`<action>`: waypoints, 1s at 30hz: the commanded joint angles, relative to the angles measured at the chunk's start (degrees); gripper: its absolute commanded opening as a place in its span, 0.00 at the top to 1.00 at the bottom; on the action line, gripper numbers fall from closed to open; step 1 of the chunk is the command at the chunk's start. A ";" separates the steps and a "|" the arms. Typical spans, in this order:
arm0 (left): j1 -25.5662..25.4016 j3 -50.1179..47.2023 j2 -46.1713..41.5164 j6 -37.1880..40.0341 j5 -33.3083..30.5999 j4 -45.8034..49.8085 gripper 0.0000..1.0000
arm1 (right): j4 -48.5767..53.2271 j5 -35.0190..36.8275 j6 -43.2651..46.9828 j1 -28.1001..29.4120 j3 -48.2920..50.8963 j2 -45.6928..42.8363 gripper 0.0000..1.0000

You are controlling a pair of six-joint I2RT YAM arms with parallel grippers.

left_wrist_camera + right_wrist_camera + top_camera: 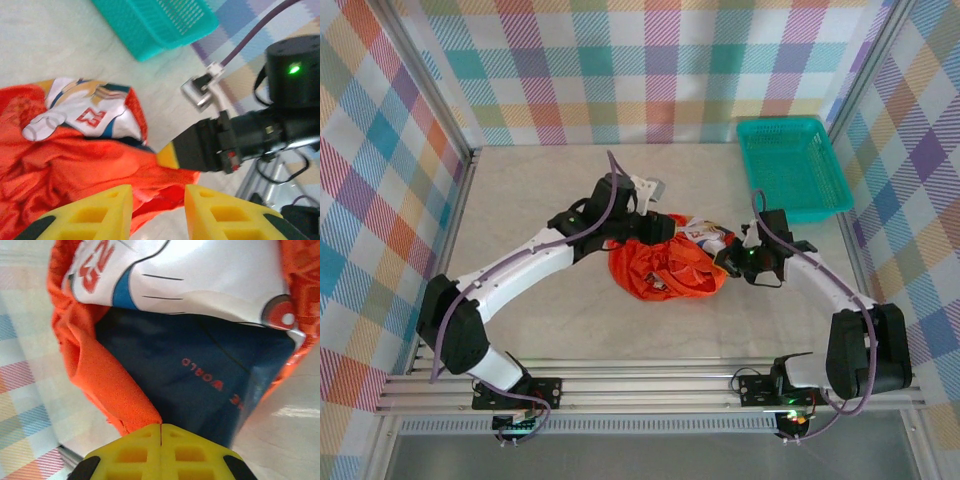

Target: Fold the inside-out t-shirt

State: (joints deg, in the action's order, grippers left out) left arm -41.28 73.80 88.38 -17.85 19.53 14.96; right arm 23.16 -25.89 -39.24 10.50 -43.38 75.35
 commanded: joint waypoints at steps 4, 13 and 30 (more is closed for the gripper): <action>0.60 -2.28 6.67 3.86 -2.15 5.60 0.66 | 4.06 6.30 4.84 -0.90 -0.59 -3.37 1.00; -0.79 -4.07 14.25 6.76 4.05 -7.11 0.57 | 5.71 4.53 5.91 -3.79 -0.77 -4.69 1.00; -1.34 4.67 24.41 14.48 -0.23 -4.37 1.00 | 6.56 2.40 6.88 -5.54 -2.54 -4.25 1.00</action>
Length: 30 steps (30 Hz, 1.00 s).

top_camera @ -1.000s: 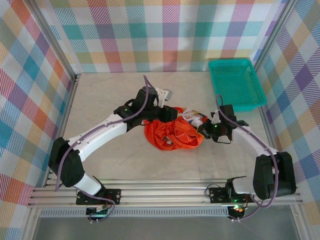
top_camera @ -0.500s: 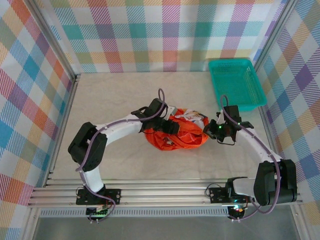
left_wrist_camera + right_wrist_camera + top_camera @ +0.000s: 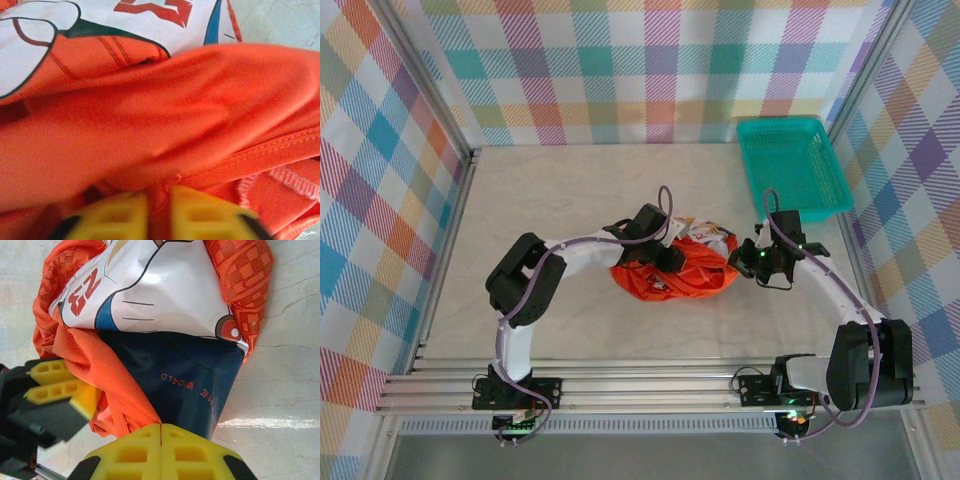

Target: Fold the inside-out t-shirt

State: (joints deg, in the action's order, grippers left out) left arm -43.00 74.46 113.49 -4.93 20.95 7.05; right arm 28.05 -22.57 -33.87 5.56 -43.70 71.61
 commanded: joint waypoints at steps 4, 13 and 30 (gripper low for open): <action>1.67 9.20 -6.42 2.36 -8.36 13.24 1.00 | 3.38 0.63 3.10 -0.62 -3.59 0.48 1.00; 1.61 27.23 -18.95 9.94 -21.52 30.70 1.00 | -1.93 -4.48 -2.13 0.84 -12.43 6.79 1.00; 1.74 23.99 -20.94 9.21 -15.01 33.12 0.57 | 1.83 -11.70 -4.51 3.75 -37.61 10.43 1.00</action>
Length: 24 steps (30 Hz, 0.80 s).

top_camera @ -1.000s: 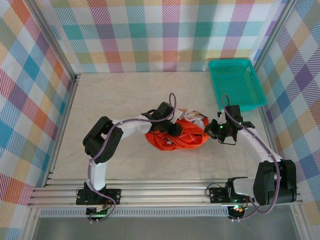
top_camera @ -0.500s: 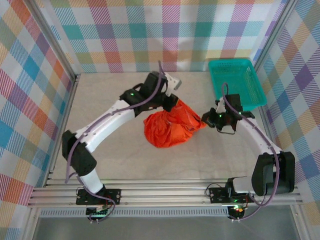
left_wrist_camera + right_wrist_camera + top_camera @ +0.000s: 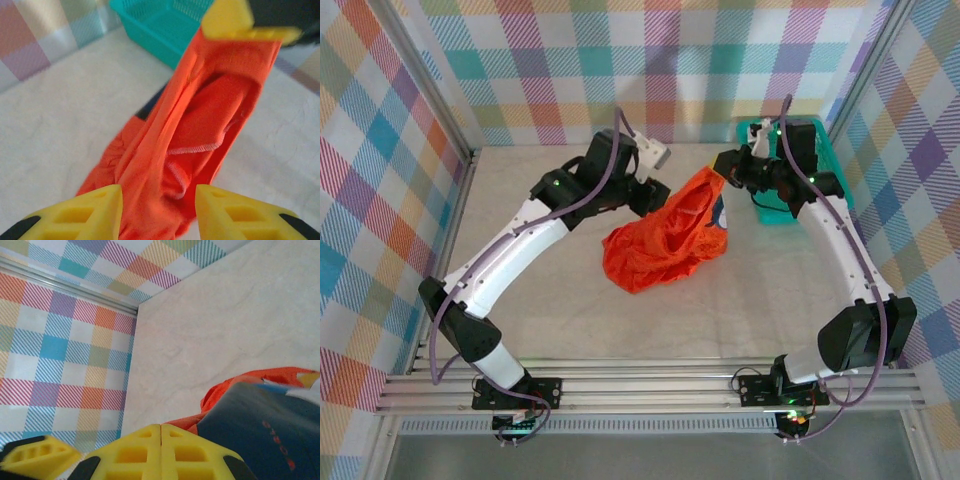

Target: Fold the inside-out t-shirt

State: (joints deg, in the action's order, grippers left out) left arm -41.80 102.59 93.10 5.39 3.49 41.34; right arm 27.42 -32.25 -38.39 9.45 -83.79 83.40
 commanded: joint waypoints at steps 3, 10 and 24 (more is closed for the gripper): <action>0.56 -8.58 0.12 -2.42 7.61 -5.16 0.56 | 3.18 -1.09 1.33 -0.23 5.11 -2.31 1.00; -0.27 -22.75 2.41 -3.71 15.91 -25.73 0.48 | 4.72 -0.33 3.33 -0.38 7.32 -3.13 1.00; -1.91 -30.18 12.67 -20.81 9.71 -51.20 0.33 | 4.33 -0.40 3.43 -1.19 9.51 -2.90 1.00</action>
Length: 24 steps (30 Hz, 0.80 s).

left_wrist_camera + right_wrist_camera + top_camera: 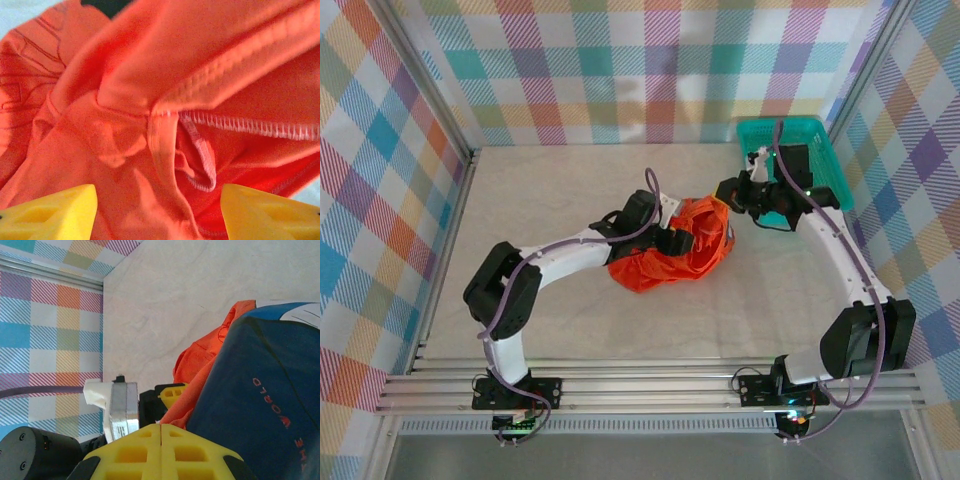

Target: Fold the inside-out t-shirt

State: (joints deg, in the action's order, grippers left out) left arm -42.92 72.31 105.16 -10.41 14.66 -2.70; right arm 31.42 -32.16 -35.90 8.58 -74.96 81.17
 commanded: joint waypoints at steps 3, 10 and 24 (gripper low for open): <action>-0.94 2.19 3.26 -6.23 -2.13 -5.94 0.34 | 0.13 -0.53 0.88 -0.32 0.87 -0.69 1.00; -0.95 5.68 7.69 -6.65 -3.77 -2.53 0.39 | 0.36 -0.44 1.05 -0.56 0.87 -0.84 1.00; 0.48 8.86 0.54 5.10 -13.76 14.19 1.00 | 0.46 -0.19 2.15 -1.74 2.27 -0.67 1.00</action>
State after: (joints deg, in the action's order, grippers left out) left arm -42.96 77.97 112.07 -9.43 4.19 5.82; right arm 31.42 -32.16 -35.11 7.18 -73.03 81.17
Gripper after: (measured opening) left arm 0.053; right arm 0.050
